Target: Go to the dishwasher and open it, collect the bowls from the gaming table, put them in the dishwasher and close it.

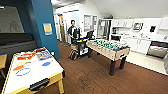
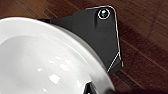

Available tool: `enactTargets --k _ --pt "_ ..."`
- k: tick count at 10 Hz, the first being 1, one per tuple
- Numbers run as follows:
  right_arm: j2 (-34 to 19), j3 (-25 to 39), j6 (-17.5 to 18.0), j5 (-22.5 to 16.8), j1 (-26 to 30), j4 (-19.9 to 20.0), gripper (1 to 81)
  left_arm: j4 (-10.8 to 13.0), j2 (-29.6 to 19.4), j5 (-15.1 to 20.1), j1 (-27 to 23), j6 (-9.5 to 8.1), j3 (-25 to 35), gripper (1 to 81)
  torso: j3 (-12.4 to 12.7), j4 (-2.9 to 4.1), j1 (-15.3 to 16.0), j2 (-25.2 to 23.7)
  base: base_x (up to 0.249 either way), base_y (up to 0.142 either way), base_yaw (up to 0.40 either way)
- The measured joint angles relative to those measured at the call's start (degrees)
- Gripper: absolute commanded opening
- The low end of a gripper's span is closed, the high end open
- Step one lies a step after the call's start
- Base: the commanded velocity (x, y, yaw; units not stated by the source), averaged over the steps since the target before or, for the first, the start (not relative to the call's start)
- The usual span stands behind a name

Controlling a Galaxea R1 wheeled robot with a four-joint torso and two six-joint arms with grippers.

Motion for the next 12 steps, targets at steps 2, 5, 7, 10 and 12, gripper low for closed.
enactTargets --k 2,5,7,10,12 --pt "1.5 -3.3 0.2 -0.1 0.0 0.0 1.0 0.0 0.0 0.0 0.0 0.00 0.0 1.0 0.0 0.00 0.0 0.0 0.000 0.000 -0.396" --pt "2.3 -4.2 0.4 0.0 -0.1 0.0 1.0 0.0 0.0 0.0 0.0 0.00 0.0 1.0 0.0 0.00 0.0 0.0 0.000 0.000 -0.395" --pt "2.4 -3.2 0.4 0.0 -0.6 0.0 1.0 0.0 0.2 0.1 0.0 0.00 -0.1 1.0 0.0 0.00 0.0 0.0 0.000 0.000 -0.396" --pt "2.5 -2.8 0.4 0.0 -0.6 -0.1 1.0 0.0 0.5 0.1 0.0 0.00 -0.1 1.0 0.0 0.00 0.0 0.0 0.000 0.000 -0.395" --pt "2.5 -2.8 0.4 0.1 -0.6 -0.1 1.0 0.0 0.6 0.1 -0.2 0.00 -0.1 1.0 0.0 0.00 0.0 0.0 0.000 0.000 -0.396"
